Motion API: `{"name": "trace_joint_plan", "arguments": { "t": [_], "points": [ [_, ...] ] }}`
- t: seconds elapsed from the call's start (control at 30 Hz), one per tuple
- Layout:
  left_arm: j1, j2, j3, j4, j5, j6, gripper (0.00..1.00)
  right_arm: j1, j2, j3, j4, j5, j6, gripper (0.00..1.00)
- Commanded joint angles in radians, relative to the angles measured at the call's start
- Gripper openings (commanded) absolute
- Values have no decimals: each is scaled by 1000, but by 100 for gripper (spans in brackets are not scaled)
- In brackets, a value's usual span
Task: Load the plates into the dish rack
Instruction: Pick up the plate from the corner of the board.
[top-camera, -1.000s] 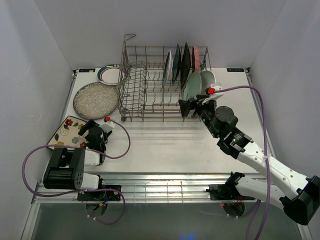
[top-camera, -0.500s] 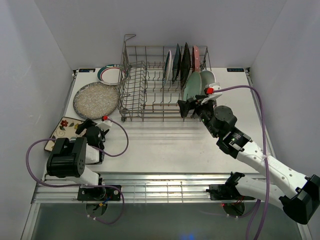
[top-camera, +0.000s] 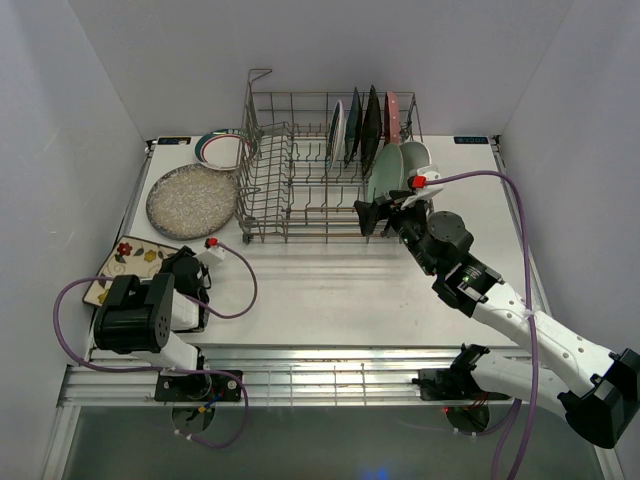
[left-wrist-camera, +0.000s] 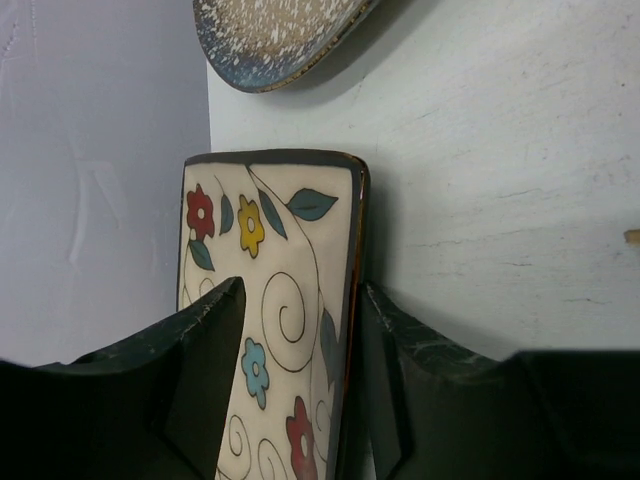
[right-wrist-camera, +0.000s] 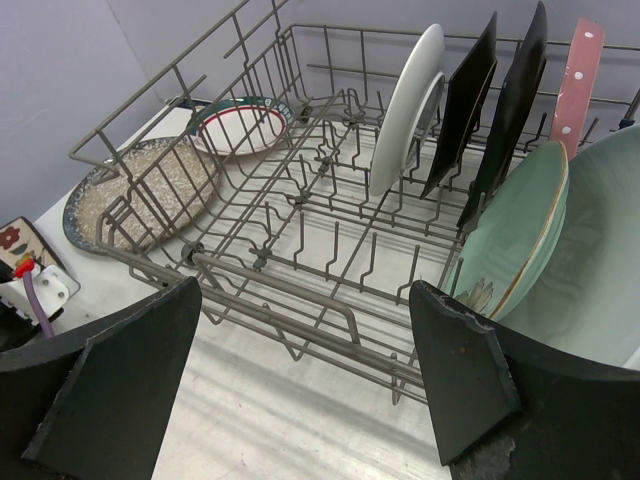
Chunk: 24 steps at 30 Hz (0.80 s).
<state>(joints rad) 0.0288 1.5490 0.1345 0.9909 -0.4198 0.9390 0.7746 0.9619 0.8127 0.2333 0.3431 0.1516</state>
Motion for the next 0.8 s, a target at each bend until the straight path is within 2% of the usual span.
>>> {"name": "trace_joint_plan", "arguments": {
  "t": [0.0,0.13,0.2,0.23,0.33,0.5,0.63,0.77],
  "points": [
    [25,-55,-6,-21,-86,15,58,0,-3,14,41,-7,12,90],
    [20,-102,2,-52,-85,14,48,0,-2,16,41,-1,12,90],
    [13,-121,8,-69,-85,12,36,0,0,17,41,0,12,90],
    [0,-136,11,-93,-86,11,20,-1,0,17,41,-1,12,90],
    [-13,-155,31,-141,-102,-2,0,0,3,19,44,-6,12,90],
    [-70,-222,51,-198,-117,-20,0,0,6,22,44,-9,14,90],
    [-96,-289,115,-375,-102,-84,0,-1,11,23,46,-7,14,90],
    [-133,-337,168,-478,-117,-120,0,0,12,23,44,-6,14,90]
  ]
}}
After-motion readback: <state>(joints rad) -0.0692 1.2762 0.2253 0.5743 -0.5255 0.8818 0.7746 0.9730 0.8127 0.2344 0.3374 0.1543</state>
